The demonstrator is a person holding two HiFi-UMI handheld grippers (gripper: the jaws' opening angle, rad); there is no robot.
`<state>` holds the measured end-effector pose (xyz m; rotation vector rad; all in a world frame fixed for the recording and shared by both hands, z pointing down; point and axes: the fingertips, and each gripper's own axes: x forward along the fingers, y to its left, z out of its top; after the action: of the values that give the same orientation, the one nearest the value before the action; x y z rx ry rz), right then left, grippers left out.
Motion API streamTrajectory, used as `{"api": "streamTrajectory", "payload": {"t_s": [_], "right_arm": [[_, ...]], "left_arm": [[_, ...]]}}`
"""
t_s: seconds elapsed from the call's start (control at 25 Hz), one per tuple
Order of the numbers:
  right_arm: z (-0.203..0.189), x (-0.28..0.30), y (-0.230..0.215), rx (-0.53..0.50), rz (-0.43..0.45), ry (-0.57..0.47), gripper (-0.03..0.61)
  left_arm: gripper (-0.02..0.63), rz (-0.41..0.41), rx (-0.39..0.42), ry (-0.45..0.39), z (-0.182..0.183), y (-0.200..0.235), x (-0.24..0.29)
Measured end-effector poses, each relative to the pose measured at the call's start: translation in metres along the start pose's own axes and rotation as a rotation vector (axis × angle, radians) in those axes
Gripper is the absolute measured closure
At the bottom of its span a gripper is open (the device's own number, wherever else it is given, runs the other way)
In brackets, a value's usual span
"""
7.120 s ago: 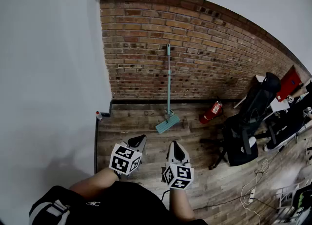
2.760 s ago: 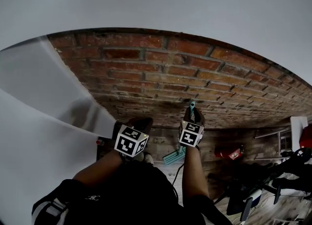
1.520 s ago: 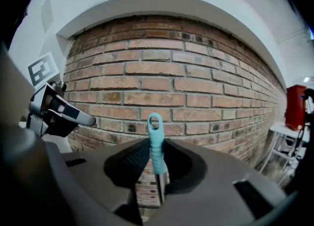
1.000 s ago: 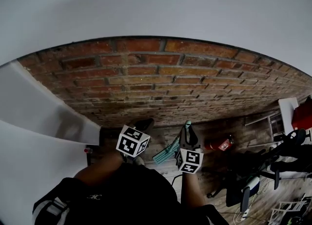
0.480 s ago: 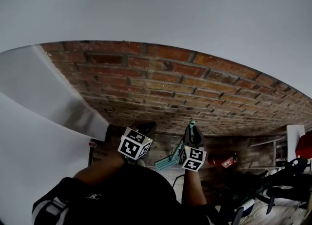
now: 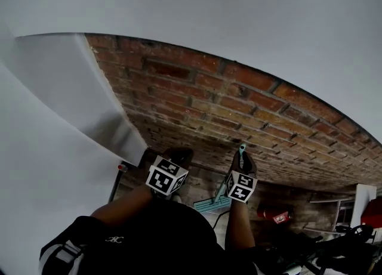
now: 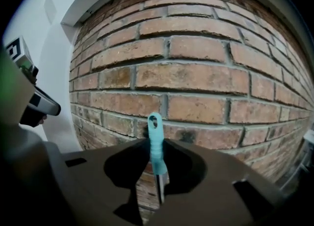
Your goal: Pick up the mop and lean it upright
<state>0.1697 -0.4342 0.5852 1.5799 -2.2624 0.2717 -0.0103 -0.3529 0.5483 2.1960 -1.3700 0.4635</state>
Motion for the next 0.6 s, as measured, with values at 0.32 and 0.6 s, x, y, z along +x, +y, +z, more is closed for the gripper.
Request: {"api": "streamTrajectory", "payload": {"t_s": [0.32,0.6], "right_arm": [[0.000,0.017,-0.004,-0.029,-0.048,0.007,0.477],[-0.003,-0.011,0.005,0.004,-0.032,-0.022,0.411]], "left_arm": [[0.621,0.022,-0.008,-0.002,-0.004,0.011,-0.011],[0.621,-0.030,0.006,0.007,-0.005,0.000,-0.003]]}}
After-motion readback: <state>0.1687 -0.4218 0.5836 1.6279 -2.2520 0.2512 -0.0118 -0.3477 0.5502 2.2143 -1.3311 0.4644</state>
